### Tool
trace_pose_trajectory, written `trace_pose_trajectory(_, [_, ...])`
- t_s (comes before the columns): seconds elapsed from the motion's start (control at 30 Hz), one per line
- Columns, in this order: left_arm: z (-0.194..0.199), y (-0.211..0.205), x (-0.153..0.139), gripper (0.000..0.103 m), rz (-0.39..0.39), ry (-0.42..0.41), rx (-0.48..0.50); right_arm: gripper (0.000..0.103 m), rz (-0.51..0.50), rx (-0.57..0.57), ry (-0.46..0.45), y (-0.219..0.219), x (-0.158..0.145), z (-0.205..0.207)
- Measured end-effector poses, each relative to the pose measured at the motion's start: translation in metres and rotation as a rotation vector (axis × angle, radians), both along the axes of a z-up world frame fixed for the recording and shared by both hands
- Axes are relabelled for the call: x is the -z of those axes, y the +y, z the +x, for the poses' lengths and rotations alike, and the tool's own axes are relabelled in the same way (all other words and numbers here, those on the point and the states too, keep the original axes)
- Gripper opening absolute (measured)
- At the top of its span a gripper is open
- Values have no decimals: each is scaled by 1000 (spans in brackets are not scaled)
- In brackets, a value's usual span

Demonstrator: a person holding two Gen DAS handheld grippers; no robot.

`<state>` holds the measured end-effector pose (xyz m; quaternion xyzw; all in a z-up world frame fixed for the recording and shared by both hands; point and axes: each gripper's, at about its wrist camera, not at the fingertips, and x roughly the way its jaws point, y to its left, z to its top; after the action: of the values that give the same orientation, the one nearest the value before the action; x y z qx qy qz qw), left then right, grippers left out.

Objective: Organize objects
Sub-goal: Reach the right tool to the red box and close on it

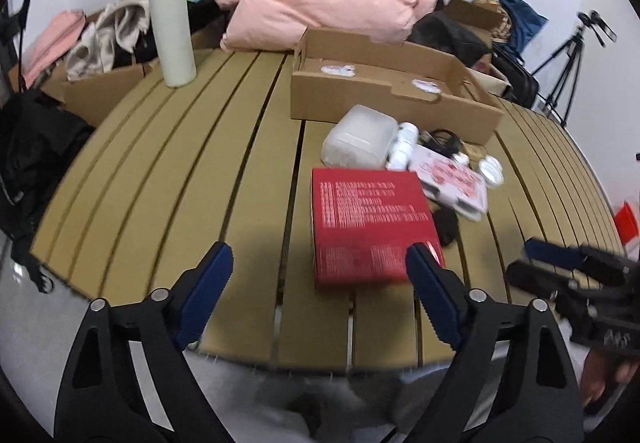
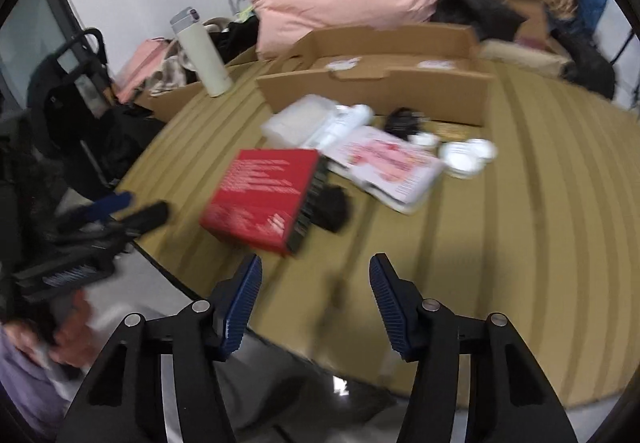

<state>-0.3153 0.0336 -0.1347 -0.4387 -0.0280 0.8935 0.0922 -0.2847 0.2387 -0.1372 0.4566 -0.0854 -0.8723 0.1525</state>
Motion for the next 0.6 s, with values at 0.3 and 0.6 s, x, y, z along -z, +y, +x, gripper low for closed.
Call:
trace_pose_trajectory(0.3, [-47,-14,50,46,211,-146,-20,47,-100,-20,-98,-37,49,-76])
trace_pose_trajectory(0.6, [-52,-16,55,43,280,-147,-6,46,-152,-12,-63,-35,61,-89])
